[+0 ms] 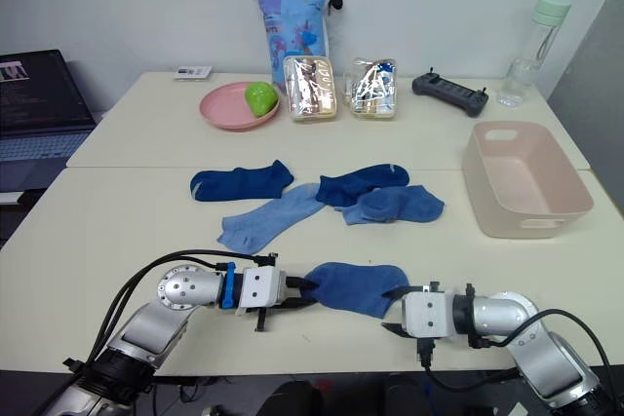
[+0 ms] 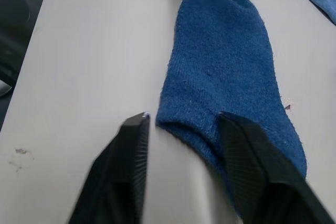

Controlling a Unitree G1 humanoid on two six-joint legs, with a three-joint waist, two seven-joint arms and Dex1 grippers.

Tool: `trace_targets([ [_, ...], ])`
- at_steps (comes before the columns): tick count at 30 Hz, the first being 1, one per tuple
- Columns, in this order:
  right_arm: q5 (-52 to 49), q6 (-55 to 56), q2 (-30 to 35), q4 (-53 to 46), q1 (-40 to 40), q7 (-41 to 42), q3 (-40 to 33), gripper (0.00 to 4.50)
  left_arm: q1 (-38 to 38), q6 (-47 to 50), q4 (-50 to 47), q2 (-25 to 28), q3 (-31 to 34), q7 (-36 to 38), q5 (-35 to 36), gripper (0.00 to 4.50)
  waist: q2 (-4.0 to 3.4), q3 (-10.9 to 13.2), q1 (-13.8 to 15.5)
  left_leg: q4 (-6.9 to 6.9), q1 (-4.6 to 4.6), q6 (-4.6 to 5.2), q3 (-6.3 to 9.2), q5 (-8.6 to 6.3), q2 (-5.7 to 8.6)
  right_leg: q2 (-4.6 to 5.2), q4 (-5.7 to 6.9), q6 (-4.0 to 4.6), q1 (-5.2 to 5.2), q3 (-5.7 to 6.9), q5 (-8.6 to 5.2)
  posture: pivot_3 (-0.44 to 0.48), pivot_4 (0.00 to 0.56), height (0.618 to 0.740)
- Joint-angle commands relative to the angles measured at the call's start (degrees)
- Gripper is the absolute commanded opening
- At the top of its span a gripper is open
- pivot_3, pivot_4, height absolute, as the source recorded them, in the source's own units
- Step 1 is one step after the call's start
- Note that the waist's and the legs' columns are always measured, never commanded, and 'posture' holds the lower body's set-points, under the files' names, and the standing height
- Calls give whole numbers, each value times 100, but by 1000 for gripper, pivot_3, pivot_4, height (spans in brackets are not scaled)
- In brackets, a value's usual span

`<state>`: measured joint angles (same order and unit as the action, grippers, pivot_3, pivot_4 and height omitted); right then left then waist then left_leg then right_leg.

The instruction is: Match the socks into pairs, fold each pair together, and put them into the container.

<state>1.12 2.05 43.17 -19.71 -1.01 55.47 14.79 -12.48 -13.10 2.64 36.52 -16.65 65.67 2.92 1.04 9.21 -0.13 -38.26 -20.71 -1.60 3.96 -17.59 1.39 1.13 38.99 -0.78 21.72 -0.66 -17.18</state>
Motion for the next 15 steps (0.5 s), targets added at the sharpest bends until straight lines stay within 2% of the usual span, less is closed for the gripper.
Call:
trace_targets([
  [1,53,13,-107,19,123,-140,-9,774,-13,-9,53,53,-60,38,-69,0,-1,0,-1,0,1,0,-1,0,0,0,0,0,-1,-1,0,0,150,740],
  [3,46,-9,-121,52,161,-128,-17,92,-32,15,50,15,-57,7,-48,0,-1,0,-1,-1,1,0,-1,0,0,0,0,0,-1,-1,0,0,150,740],
  [4,7,-37,-139,43,177,-128,-41,36,-30,34,43,2,-52,6,-24,0,-1,0,-1,-1,1,0,-1,0,0,0,0,0,-1,-1,0,0,150,740],
  [11,-468,-543,53,-431,176,137,-233,36,63,41,-318,132,-11,256,278,0,0,0,-1,-1,-1,0,0,0,0,0,0,0,0,0,0,0,150,740],
  [15,-1207,-1393,209,-1031,194,383,-389,36,57,1152,-1130,209,192,468,1154,0,0,1,0,-1,-6,0,3,0,0,0,-2,0,2,1,0,0,150,740],
])
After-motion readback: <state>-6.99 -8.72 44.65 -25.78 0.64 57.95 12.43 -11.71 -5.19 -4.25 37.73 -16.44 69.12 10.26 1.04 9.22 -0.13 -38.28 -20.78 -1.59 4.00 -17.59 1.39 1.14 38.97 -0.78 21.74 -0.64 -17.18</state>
